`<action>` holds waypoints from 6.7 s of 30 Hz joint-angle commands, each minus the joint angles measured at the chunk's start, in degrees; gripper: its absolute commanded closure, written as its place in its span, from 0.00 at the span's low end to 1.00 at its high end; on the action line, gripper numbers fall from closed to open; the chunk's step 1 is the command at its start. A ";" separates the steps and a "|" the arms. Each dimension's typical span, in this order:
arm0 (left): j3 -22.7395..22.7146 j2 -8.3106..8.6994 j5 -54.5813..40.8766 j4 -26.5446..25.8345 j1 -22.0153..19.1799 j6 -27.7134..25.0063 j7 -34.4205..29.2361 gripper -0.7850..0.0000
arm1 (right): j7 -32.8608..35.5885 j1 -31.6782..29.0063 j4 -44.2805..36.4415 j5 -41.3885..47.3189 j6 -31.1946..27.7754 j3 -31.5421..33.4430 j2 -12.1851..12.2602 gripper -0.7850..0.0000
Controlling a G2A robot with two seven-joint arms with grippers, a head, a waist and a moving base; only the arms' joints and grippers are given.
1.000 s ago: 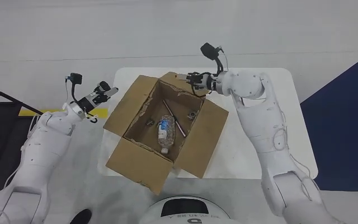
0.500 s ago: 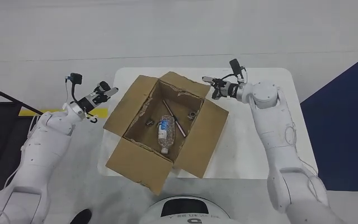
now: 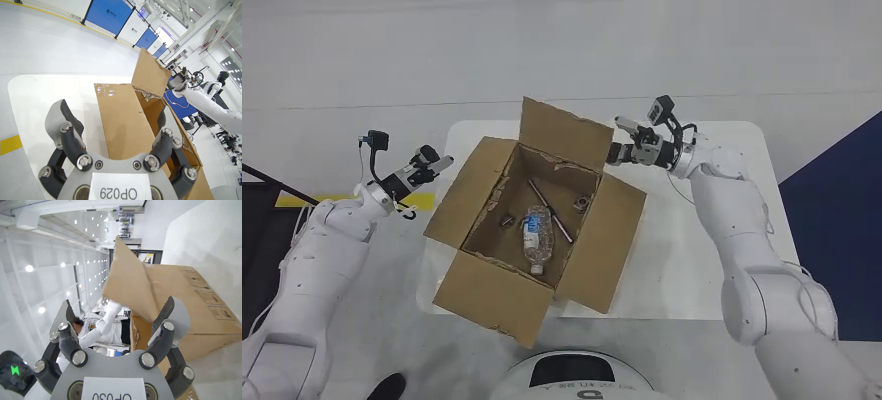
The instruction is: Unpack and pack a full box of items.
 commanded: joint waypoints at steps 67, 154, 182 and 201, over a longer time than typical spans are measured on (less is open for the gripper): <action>-17.96 18.68 62.91 -34.69 39.77 -3.89 41.08 0.00 | -5.86 -1.10 -19.08 -13.26 8.68 -22.17 1.98 0.00; 5.42 3.85 38.56 -0.05 5.66 5.07 30.98 0.00 | -5.86 -1.10 -19.08 -13.26 8.68 -22.17 1.98 0.00; 5.23 4.61 41.21 -24.33 9.71 7.51 20.08 0.00 | -8.43 -3.58 -20.63 -10.61 5.70 -19.88 2.54 0.00; 5.37 3.31 41.09 -23.72 9.35 7.13 19.09 0.00 | -18.19 -31.72 -39.09 -10.85 10.87 6.62 11.23 0.00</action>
